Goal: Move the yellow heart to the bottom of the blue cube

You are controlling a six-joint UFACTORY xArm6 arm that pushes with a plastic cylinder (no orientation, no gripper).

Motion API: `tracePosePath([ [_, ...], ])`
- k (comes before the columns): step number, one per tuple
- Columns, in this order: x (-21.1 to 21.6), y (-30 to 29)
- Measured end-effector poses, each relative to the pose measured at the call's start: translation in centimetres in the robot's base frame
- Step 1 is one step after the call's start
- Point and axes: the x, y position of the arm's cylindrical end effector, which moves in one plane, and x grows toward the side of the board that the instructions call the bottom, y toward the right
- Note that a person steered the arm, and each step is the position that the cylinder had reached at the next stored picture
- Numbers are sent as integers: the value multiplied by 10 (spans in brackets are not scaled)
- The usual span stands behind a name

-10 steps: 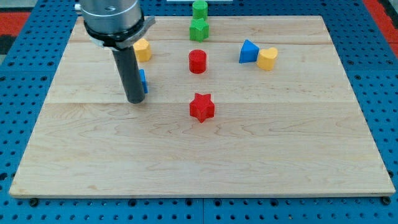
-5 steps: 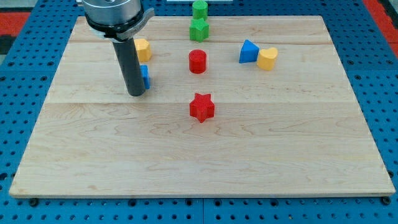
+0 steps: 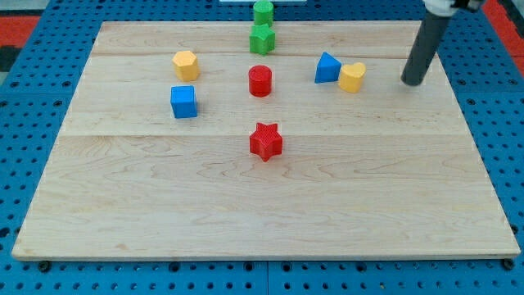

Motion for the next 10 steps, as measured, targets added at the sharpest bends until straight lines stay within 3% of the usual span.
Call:
tracePosePath([
  [1, -15, 2],
  [4, 7, -57],
  [5, -15, -62],
  [8, 66, -119],
  [10, 88, -166],
])
